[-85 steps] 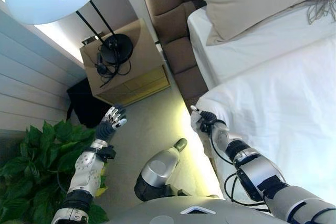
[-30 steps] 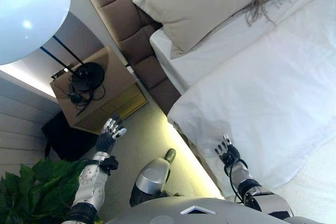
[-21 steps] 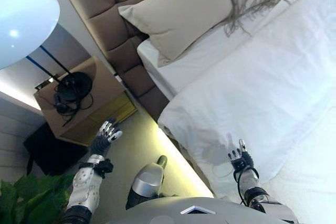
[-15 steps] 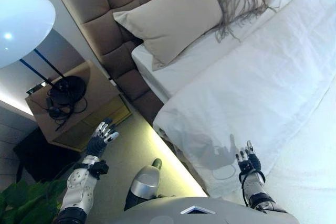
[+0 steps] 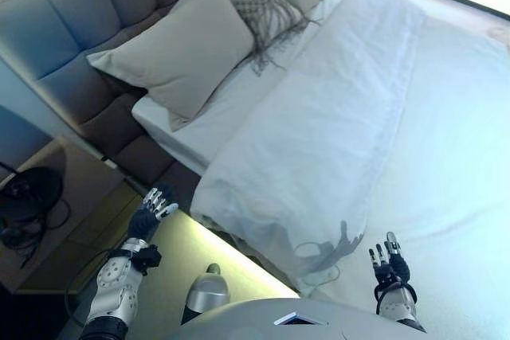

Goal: Make the bed neatly

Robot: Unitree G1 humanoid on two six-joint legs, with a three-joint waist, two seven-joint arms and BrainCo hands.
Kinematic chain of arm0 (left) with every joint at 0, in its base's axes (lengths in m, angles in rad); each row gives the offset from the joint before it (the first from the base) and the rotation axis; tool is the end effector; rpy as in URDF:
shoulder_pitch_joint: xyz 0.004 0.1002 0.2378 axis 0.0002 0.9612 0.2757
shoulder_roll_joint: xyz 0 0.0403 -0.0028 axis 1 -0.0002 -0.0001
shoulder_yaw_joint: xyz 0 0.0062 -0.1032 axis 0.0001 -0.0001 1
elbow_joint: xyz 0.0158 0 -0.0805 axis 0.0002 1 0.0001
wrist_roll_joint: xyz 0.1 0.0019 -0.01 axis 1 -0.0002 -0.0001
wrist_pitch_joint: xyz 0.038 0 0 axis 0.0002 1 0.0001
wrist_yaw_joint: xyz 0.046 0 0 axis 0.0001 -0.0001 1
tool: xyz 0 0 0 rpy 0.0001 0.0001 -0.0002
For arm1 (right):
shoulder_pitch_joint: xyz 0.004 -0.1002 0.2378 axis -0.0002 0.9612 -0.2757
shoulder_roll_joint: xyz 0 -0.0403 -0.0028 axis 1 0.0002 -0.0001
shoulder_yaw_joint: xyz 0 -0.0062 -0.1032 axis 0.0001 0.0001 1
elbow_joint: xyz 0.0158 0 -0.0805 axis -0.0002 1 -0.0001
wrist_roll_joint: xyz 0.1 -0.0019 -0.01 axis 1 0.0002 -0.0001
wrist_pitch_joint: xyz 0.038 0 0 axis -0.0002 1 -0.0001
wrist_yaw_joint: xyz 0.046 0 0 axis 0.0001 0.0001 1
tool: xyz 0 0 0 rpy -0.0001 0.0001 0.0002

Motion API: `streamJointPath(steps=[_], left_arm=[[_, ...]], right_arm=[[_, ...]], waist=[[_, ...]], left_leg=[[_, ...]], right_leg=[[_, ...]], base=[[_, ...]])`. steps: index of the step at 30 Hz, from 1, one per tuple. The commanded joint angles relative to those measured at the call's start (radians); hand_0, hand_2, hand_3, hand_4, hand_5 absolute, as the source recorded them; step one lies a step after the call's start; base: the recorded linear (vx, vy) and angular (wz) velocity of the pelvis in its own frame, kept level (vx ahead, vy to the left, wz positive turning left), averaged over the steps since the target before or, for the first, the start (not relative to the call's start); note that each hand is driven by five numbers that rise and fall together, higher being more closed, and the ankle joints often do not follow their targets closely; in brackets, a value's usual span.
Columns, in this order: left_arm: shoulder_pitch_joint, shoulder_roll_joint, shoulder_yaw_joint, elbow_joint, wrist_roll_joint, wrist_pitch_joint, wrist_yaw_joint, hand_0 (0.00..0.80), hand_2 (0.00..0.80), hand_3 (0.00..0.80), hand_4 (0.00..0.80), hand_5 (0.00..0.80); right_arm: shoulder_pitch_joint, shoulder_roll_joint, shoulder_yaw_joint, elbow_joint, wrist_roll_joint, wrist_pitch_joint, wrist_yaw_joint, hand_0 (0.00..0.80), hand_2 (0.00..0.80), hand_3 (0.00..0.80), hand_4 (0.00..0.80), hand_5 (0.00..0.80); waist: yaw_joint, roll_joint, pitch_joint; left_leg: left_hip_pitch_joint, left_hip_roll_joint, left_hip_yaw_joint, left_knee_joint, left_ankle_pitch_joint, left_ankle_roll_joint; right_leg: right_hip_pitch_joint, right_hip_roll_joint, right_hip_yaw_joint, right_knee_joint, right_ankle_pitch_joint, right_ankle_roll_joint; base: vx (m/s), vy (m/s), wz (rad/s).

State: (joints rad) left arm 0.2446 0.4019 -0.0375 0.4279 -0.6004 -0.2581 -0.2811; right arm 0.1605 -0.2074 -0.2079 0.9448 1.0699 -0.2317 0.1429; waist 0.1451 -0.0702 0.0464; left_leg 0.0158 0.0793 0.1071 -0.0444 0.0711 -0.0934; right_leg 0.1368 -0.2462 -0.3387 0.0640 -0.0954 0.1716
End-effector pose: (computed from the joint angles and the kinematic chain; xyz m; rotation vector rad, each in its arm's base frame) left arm 0.1150 0.2593 -0.0355 -0.1930 0.3408 0.0035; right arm 0.0605 -0.2540 -0.0971 0.7727 0.5208 -0.8046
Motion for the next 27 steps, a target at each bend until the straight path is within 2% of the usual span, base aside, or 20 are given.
streamJointPath(steps=[1,6,12,15,18,27], left_arm=[[-0.044,0.018,0.011,-0.063,0.034,-0.022,0.005,0.0,0.0,0.0,0.0,0.0],[-0.04,0.025,0.003,-0.093,0.037,0.002,0.006,0.0,0.0,0.0,0.0,0.0],[-0.059,0.019,-0.027,-0.129,0.002,0.012,0.006,0.0,0.0,0.0,0.0,0.0],[-0.062,0.013,-0.034,-0.133,0.022,0.021,0.026,0.0,0.0,0.0,0.0,0.0],[-0.069,0.009,-0.052,-0.131,0.028,0.024,0.061,0.0,0.0,0.0,0.0,0.0],[-0.079,0.007,-0.047,-0.141,0.01,0.053,0.085,0.0,0.0,0.0,0.0,0.0]], right_arm=[[-0.018,-0.047,-0.053,-0.067,-0.029,-0.047,-0.012,0.0,0.0,0.0,0.0,0.0],[0.011,-0.042,-0.045,-0.11,-0.043,-0.072,-0.042,0.0,0.0,0.0,0.0,0.0],[0.042,-0.032,0.009,-0.198,-0.013,-0.076,0.02,0.0,0.0,0.0,0.0,0.0],[0.041,-0.029,0.036,-0.21,-0.015,-0.067,0.035,0.0,0.0,0.0,0.0,0.0],[0.033,-0.017,0.09,-0.259,0.027,-0.03,0.037,0.0,0.0,0.0,0.0,0.0],[0.032,-0.008,0.168,-0.322,-0.02,-0.053,-0.041,0.0,0.0,0.0,0.0,0.0]], waist=[[-0.005,0.046,0.019],[-0.033,0.041,0.015],[-0.061,0.036,-0.002],[-0.066,0.035,-0.006],[-0.069,0.035,-0.007],[-0.072,0.035,-0.015]], left_leg=[[0.05,0.05,0.037,0.049,-0.066,0.02],[0.065,0.053,0.065,0.026,-0.063,0.021],[0.072,0.05,0.071,-0.005,-0.05,0.023],[0.071,0.049,0.074,0.011,-0.058,0.025],[0.069,0.048,0.077,0.036,-0.067,0.028],[0.075,0.046,0.074,0.053,-0.077,0.031]], right_leg=[[-0.052,-0.039,0.006,-0.046,0.189,0.031],[-0.059,-0.038,0.016,-0.053,0.196,0.034],[-0.069,-0.028,0.048,-0.067,0.202,0.036],[-0.072,-0.026,0.057,-0.066,0.199,0.033],[-0.073,-0.024,0.068,-0.062,0.195,0.026],[-0.069,-0.026,0.074,-0.057,0.191,0.02]], base=[[-0.003,-0.051,-0.16],[-0.028,-0.046,-0.09],[-0.021,-0.023,-0.11],[-0.004,0.0,-0.12],[0.012,0.008,-0.09],[0.01,0.009,-0.06]])
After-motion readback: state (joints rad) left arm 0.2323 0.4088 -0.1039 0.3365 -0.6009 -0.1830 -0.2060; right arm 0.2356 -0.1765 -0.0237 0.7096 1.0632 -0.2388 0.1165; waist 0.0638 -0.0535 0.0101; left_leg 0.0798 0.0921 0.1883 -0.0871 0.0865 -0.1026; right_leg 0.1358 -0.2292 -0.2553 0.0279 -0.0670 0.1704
